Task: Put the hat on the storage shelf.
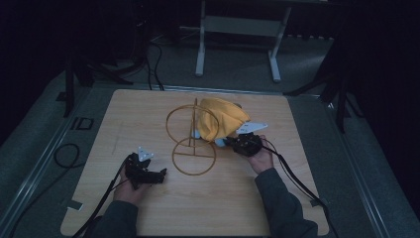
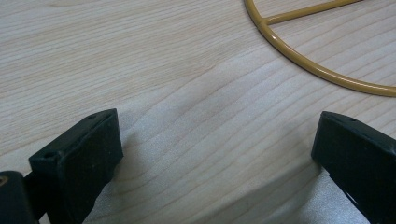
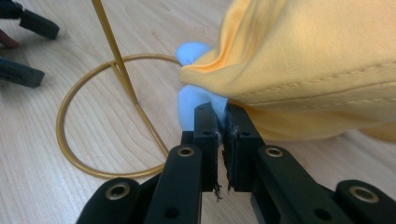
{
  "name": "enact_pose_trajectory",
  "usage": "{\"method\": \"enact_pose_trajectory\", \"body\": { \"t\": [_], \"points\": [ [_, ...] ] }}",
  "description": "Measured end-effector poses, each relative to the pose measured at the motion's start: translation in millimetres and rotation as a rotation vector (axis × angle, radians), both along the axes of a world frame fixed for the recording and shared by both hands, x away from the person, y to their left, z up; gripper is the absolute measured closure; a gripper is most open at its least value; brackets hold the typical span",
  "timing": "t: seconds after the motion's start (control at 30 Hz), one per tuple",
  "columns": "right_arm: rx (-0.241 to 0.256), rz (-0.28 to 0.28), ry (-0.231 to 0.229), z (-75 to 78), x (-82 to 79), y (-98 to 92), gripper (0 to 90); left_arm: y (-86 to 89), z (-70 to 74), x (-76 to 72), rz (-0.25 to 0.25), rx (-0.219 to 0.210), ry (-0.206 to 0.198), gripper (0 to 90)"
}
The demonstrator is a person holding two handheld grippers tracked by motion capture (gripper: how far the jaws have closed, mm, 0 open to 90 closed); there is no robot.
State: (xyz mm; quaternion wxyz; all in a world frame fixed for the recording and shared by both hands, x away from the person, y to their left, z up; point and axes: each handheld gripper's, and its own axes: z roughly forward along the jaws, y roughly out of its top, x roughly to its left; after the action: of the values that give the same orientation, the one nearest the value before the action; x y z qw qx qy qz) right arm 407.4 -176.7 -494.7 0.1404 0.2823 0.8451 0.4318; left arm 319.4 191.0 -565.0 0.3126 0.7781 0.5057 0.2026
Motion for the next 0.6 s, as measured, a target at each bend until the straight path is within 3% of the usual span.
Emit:
{"method": "enact_pose_trajectory", "body": {
  "t": [0.6],
  "points": [
    [0.017,-0.006,-0.103,53.0,-21.0,-33.6,84.5,0.0,0.0,0.1,0.001,-0.001,-0.001,1.9]
  ]
}}
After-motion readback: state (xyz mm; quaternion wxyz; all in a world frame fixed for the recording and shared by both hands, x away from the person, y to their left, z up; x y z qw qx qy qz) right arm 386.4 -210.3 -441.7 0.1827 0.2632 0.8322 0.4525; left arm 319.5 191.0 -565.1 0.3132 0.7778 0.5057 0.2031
